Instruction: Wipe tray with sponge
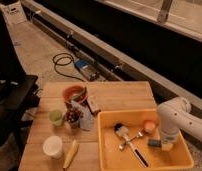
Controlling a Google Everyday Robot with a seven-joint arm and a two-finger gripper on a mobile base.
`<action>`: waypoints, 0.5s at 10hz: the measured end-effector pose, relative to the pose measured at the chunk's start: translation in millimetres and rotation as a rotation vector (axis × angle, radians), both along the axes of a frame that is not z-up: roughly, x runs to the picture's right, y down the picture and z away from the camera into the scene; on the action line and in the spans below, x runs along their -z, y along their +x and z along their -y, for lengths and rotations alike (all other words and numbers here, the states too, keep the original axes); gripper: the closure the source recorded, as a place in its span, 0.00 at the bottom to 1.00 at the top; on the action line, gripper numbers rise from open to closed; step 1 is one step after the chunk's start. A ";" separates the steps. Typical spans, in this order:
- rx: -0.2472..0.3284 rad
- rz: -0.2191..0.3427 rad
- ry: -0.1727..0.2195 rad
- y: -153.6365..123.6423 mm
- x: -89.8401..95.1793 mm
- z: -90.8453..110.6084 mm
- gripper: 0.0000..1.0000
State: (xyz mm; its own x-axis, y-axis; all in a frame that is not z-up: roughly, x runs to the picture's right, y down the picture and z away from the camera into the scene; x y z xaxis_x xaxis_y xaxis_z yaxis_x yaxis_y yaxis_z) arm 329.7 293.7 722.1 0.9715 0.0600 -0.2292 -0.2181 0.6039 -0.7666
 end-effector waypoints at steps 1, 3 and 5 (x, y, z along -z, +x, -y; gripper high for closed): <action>-0.004 0.016 -0.005 -8.5 0.1 -0.2 1.00; -0.004 0.065 -0.033 -39.8 4.0 -5.5 1.00; 0.000 0.082 -0.059 -56.8 11.1 -14.1 1.00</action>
State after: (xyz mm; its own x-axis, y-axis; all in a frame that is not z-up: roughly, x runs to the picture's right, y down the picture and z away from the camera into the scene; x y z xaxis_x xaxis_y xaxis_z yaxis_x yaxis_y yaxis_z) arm 272.9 307.8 711.0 0.9872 0.0491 -0.1519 -0.1533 0.5575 -0.8159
